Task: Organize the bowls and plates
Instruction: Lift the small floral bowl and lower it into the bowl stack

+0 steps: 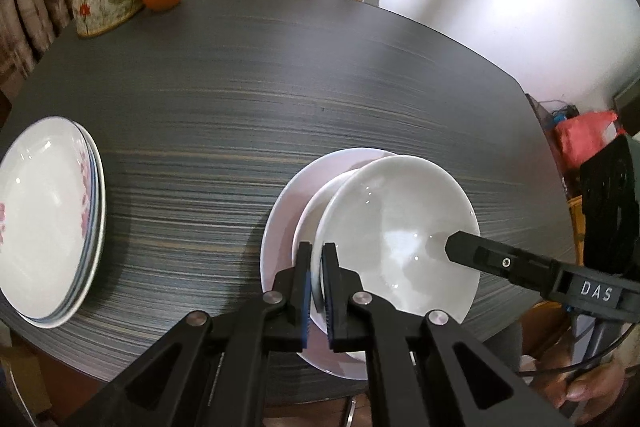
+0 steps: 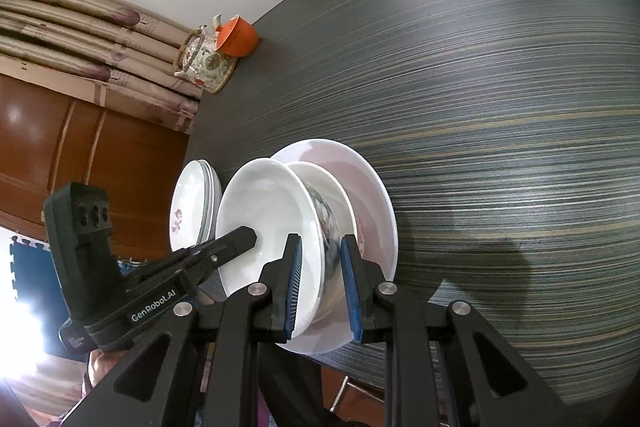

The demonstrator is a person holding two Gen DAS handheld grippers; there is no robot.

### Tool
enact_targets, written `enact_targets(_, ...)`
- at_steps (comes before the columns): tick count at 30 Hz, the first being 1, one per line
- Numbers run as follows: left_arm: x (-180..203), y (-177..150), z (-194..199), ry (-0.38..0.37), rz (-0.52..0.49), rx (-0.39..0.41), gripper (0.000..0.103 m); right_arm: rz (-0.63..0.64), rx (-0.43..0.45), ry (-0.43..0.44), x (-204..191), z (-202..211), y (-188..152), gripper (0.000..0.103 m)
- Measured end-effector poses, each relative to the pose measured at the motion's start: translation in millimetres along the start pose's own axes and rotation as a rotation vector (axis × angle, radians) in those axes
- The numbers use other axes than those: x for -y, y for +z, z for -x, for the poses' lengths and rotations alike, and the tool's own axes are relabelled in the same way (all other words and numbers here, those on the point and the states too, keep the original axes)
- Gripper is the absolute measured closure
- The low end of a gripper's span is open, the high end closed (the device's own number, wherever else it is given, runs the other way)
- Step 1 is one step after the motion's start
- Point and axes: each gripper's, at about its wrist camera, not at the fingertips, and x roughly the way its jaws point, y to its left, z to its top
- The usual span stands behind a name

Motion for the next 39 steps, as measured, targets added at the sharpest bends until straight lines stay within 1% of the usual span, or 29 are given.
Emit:
enact_targets(9, 16.0, -5.3, 4.1, 0.099, -0.117, 0.052, 0.096, -0.001, -0.002, -0.002, 0.3, -3.1, 0.1, 0.083)
enact_targets(10, 18.2, -6.4, 5.1, 0.124, -0.135, 0.062, 0.092, 0.001, -0.004, -0.002, 0.5, -3.2, 0.3, 0.083)
enact_targets(11, 20.3, -8.2, 7.4, 0.173, -0.157, 0.074, 0.087, 0.001, -0.003, -0.002, 0.8, -3.3, -0.1, 0.084)
enact_targets(12, 22.9, -9.0, 8.9, 0.221, -0.180, 0.091, 0.076, 0.000, -0.004, -0.001, 0.5, -3.3, -0.1, 0.084)
enact_targets(13, 24.5, -9.8, 11.0, 0.250, -0.199, 0.110, 0.069, 0.000, -0.005, -0.002, 0.2, -3.7, -0.2, 0.084)
enact_targets(14, 23.9, -10.2, 12.6, 0.259, -0.206, 0.121, 0.069, 0.001, -0.005, -0.003, 0.4, -3.9, -0.3, 0.083)
enact_targets(17, 17.1, -9.2, 14.6, 0.248, -0.192, 0.122, 0.069, 0.003, 0.002, -0.008, 0.3, -2.6, -0.5, 0.084)
enact_targets(22, 8.0, -9.5, 15.7, 0.256, -0.179, 0.121, 0.069, 0.001, 0.002, -0.010, -1.1, -4.4, -1.1, 0.084)
enact_targets(35, 10.2, -16.2, 21.2, 0.288, -0.194, 0.136, 0.068, -0.011, 0.004, -0.001, 2.3, -1.2, -3.7, 0.083)
enact_targets(39, 8.2, -18.4, 24.5, 0.283, -0.183, 0.139, 0.069, 0.006, 0.013, -0.020, -1.4, 2.0, -7.4, 0.083)
